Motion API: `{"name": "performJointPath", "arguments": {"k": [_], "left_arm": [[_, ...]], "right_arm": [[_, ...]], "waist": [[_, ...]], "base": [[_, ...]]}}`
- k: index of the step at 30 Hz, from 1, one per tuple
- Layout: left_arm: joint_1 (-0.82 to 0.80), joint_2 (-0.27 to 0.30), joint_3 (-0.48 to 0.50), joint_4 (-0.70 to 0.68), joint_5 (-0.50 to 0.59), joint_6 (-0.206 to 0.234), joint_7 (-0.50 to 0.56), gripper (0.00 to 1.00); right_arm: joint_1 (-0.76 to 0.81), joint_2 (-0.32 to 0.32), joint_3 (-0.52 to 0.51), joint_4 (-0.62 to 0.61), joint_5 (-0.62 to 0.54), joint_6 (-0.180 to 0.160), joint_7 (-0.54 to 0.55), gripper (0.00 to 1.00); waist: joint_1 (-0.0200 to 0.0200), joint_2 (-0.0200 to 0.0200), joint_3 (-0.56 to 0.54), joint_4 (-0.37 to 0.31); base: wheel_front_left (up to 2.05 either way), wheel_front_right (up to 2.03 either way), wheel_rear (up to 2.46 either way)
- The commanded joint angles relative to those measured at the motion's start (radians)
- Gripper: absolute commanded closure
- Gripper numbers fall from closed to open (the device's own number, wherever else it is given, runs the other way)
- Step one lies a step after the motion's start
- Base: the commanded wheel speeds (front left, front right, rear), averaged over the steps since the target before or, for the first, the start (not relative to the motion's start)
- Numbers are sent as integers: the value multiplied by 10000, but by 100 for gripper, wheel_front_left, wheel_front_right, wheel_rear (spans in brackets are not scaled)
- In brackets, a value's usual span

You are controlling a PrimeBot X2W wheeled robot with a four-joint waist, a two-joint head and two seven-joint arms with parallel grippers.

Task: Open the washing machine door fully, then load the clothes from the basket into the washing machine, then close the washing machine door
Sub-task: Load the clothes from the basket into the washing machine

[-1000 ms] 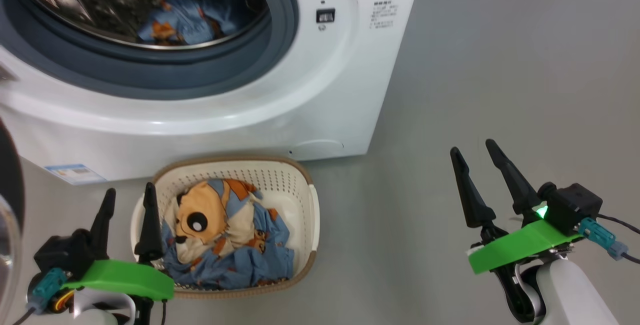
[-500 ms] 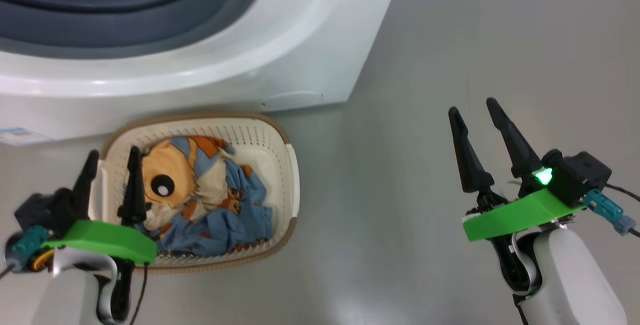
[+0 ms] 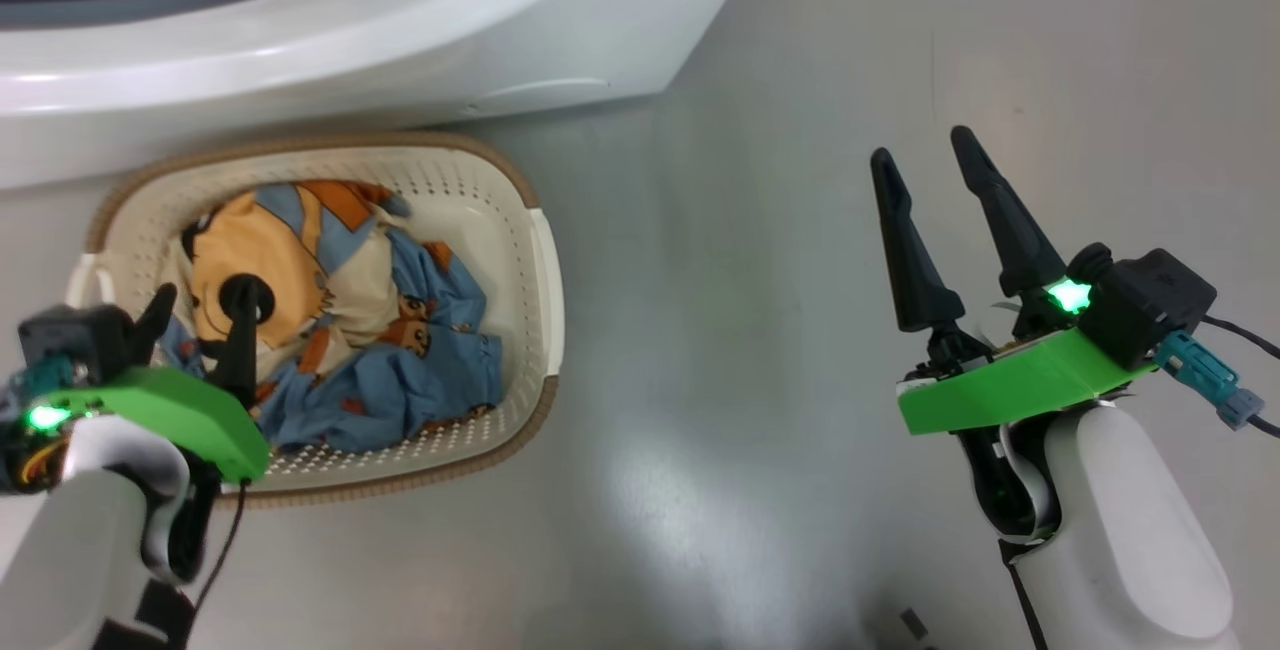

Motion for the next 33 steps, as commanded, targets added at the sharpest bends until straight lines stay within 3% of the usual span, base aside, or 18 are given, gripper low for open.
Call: {"name": "performJointPath", "arguments": {"k": [1, 11, 33], "left_arm": [[-322, 476, 121, 165, -175, -24, 160, 0], [-1964, 972, -1518, 2510, -1210, -24, 1255, 0], [-4161, 2076, -3569, 5414, -2294, -25, 1115, 0]], "right_arm": [[17, 126, 267, -278, -46, 90, -48, 0], [-235, 255, 394, -359, 61, 90, -48, 0], [-641, 276, 670, -913, 643, 90, -48, 0]], "waist": [[0, 0, 454, -209], [0, 0, 1163, -660], [0, 0, 3119, -1660]], "base": [[0, 0, 0], [0, 0, 0], [0, 0, 0]]}}
